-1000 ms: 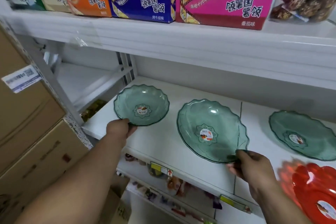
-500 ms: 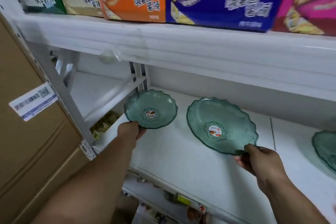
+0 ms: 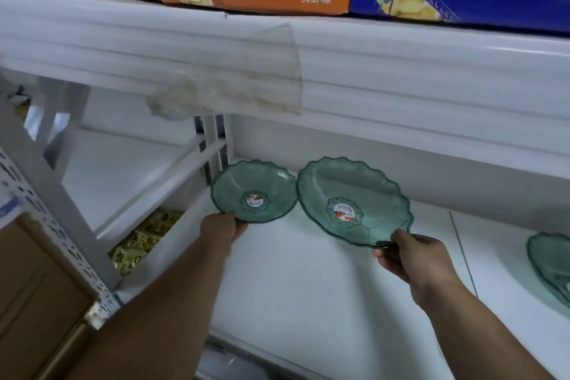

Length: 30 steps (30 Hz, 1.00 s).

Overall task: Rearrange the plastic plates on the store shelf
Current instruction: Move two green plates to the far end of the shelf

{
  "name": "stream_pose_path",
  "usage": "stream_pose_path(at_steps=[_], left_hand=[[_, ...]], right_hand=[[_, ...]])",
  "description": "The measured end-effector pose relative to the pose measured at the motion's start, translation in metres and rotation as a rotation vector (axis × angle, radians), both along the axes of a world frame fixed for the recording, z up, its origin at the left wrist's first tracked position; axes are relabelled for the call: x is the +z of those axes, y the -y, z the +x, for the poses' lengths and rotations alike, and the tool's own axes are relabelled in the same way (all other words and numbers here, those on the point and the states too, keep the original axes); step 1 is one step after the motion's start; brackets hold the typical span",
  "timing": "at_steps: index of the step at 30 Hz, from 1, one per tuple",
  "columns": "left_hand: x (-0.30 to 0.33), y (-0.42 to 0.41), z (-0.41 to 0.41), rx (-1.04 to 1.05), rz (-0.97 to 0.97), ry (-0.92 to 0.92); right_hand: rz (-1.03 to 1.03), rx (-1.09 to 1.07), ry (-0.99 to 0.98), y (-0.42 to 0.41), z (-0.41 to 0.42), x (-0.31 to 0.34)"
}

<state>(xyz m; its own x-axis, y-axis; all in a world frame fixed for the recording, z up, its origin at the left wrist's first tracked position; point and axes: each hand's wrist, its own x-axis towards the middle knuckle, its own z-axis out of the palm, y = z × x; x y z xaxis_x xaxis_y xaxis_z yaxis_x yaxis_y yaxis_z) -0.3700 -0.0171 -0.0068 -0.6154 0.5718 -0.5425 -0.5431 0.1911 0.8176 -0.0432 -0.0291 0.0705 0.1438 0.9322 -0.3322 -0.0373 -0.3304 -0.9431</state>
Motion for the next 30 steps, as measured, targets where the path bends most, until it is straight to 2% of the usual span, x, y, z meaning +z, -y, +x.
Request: stream_pose_path(at_steps=[11, 17, 22, 27, 30], left_hand=[[-0.01, -0.006, -0.015, -0.02, 0.136, 0.113], [-0.023, 0.003, -0.01, -0.046, 0.206, 0.04], [-0.017, 0.008, -0.008, -0.07, 0.261, 0.073], [-0.013, 0.01, -0.009, 0.003, 0.351, 0.204], [-0.015, 0.011, -0.009, -0.021, 0.344, 0.171]], right_hand=[[-0.069, 0.08, 0.019, -0.021, -0.058, -0.004], [-0.08, 0.182, 0.004, -0.051, -0.121, -0.008], [-0.079, 0.272, 0.055, -0.07, -0.17, -0.009], [-0.12, 0.318, 0.13, -0.084, -0.19, -0.02], [-0.141, 0.321, 0.149, -0.087, -0.197, -0.025]])
